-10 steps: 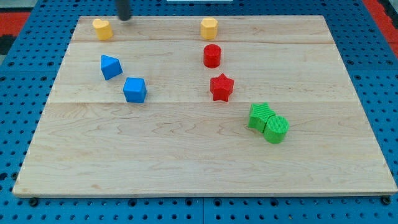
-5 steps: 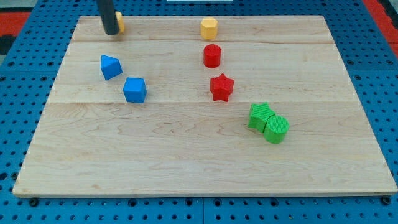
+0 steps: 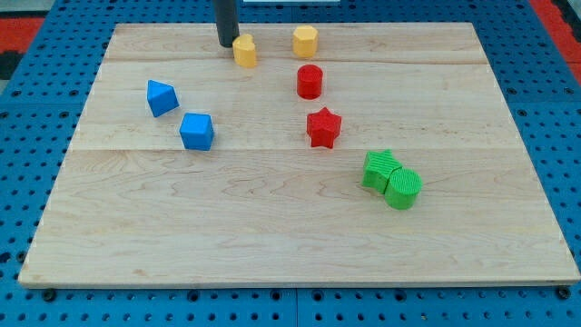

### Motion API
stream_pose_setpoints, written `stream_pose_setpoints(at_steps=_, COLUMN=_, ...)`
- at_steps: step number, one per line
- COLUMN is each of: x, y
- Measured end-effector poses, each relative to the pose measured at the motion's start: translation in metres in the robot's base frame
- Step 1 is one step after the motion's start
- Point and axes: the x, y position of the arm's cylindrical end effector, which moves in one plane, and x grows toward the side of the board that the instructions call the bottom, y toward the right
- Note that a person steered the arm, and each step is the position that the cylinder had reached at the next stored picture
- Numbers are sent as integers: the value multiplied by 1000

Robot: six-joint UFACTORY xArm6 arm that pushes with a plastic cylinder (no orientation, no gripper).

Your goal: Push yellow heart above the red circle

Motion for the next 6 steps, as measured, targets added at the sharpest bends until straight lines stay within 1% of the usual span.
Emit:
stream_pose_setpoints(at_steps=1, x=11, y=0)
stream_pose_setpoints(at_steps=2, x=12, y=3)
stream_pose_setpoints(at_steps=4, x=41, y=63)
stream_pose_setpoints(at_steps=5, x=41, y=71)
stream_pose_setpoints(at_steps=6, x=51, y=71)
